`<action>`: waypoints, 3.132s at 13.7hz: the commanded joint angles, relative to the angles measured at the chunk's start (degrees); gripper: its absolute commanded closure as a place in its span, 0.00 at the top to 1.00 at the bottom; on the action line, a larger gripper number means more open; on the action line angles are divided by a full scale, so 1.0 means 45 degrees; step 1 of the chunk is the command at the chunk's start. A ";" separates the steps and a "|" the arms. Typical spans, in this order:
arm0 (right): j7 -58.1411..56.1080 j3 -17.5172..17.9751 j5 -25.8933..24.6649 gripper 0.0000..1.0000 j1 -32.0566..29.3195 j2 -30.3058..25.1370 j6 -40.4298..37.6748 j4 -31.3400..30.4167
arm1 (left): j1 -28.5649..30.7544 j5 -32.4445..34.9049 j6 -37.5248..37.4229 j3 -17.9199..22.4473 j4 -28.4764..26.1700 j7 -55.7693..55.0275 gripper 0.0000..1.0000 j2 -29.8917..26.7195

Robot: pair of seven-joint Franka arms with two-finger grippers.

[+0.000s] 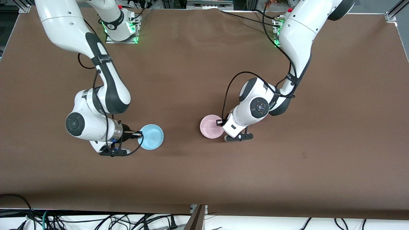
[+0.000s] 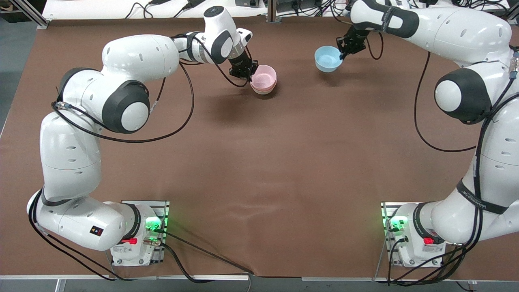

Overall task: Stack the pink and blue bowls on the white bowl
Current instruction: 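Grasp the light blue bowl rim with the right gripper, then lift the blue bowl toward the stack while the left gripper releases and withdraws, then lower the blue bowl onto the pink bowl and open the right gripper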

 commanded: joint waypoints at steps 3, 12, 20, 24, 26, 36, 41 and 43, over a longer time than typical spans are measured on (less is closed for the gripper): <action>0.2211 0.0464 0.0209 0.00 0.0657 -0.0054 -0.0356 0.0557 | 0.0040 0.0182 0.0113 -0.0089 0.0184 -0.0374 0.49 0.0056; 0.6467 0.0425 0.0053 0.00 0.2707 0.0043 -0.0161 0.0966 | 0.2282 0.2050 -0.4921 0.0768 0.0477 0.0619 1.00 -0.3455; 0.9870 0.0347 -0.0395 0.00 0.4565 0.0961 0.1909 0.1319 | 0.5331 0.2955 -0.8398 0.2177 0.0536 0.5677 1.00 -0.6835; 0.9910 0.0347 -0.0494 0.00 0.4682 0.1215 0.2202 0.1280 | 0.5685 0.2603 -0.9826 0.2177 0.0633 0.5739 1.00 -0.7795; 0.9929 0.0328 -0.0514 0.00 0.4761 0.1312 0.2338 0.1280 | 0.5607 0.2759 -0.9906 0.2079 0.0498 0.5719 1.00 -0.7970; 0.9890 0.0289 -0.0922 0.00 0.4819 0.1684 0.2944 0.1241 | 0.5529 0.2721 -1.0317 0.2118 0.0731 0.5622 1.00 -0.7464; 0.9910 0.0289 -0.0943 0.22 0.4819 0.1801 0.2964 0.1241 | 0.5744 0.2720 -1.0317 0.2196 0.0946 0.5700 1.00 -0.7346; 0.9910 0.0289 -0.0943 0.45 0.4800 0.1782 0.2964 0.1241 | 0.5880 0.2701 -1.0317 0.2196 0.0965 0.5739 1.00 -0.7327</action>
